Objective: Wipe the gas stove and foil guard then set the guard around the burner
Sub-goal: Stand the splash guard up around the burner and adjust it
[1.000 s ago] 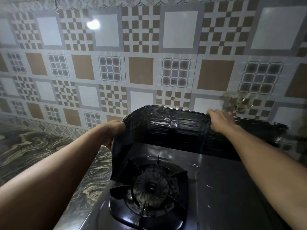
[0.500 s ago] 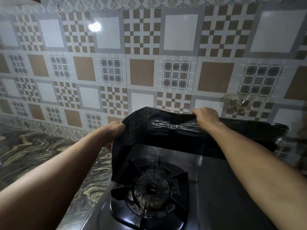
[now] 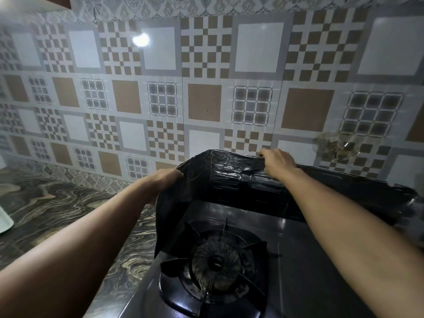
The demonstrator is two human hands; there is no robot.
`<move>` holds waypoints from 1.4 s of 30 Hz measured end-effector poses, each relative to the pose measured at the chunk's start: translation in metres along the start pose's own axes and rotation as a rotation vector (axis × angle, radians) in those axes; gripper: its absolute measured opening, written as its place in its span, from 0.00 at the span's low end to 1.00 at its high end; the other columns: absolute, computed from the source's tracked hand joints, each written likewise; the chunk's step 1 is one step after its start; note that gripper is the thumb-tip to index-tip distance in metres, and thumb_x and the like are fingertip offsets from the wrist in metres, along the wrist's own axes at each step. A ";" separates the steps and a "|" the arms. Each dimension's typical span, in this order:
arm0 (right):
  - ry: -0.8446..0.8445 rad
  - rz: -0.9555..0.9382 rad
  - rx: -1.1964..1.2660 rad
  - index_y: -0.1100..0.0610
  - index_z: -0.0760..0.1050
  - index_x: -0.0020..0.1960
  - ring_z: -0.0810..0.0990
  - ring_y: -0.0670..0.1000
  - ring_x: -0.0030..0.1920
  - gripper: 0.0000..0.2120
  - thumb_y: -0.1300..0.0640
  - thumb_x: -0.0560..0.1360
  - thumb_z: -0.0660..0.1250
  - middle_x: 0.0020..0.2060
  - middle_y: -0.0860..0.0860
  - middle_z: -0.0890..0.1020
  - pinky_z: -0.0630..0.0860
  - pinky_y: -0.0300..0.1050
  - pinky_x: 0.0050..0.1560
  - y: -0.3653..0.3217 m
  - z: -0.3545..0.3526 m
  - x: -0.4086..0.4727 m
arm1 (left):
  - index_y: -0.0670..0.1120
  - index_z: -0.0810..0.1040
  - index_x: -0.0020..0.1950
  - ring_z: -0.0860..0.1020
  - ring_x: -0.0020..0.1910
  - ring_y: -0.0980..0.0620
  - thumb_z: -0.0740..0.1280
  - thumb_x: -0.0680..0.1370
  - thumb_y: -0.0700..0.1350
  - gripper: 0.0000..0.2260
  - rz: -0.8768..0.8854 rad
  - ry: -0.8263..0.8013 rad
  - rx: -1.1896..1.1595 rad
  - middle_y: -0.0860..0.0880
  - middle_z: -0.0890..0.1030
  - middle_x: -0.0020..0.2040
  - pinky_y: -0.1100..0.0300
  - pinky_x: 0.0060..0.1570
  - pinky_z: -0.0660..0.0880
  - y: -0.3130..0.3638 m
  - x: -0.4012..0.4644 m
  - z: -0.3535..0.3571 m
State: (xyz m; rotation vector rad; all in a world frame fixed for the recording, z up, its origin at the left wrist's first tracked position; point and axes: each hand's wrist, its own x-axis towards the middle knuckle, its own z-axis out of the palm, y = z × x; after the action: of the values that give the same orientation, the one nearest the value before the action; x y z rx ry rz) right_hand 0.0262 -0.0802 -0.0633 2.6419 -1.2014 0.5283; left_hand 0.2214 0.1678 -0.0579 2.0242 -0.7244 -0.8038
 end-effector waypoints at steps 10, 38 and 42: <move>0.024 0.048 0.020 0.56 0.76 0.61 0.79 0.61 0.50 0.22 0.73 0.74 0.56 0.51 0.60 0.81 0.71 0.48 0.44 -0.011 0.001 0.002 | 0.36 0.77 0.44 0.80 0.48 0.39 0.59 0.78 0.38 0.09 0.033 0.045 -0.031 0.37 0.81 0.46 0.47 0.52 0.79 -0.003 -0.008 -0.004; -0.062 -0.351 0.229 0.53 0.83 0.49 0.81 0.53 0.49 0.13 0.69 0.73 0.68 0.47 0.50 0.84 0.77 0.48 0.52 -0.161 -0.019 0.036 | 0.39 0.72 0.42 0.79 0.52 0.34 0.56 0.78 0.36 0.08 -0.033 -0.031 0.000 0.39 0.78 0.42 0.32 0.54 0.75 0.002 -0.022 0.008; 0.030 -0.360 0.188 0.53 0.84 0.47 0.80 0.53 0.49 0.14 0.70 0.71 0.67 0.45 0.49 0.85 0.71 0.45 0.58 -0.161 -0.014 0.036 | 0.39 0.73 0.41 0.79 0.53 0.33 0.56 0.77 0.36 0.08 -0.048 -0.033 -0.006 0.39 0.78 0.41 0.32 0.53 0.76 0.003 -0.022 0.013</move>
State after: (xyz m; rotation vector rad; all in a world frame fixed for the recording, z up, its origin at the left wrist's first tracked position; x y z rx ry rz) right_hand 0.1662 0.0047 -0.0408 2.9013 -0.6688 0.6366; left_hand 0.1973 0.1758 -0.0553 2.0338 -0.6933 -0.8680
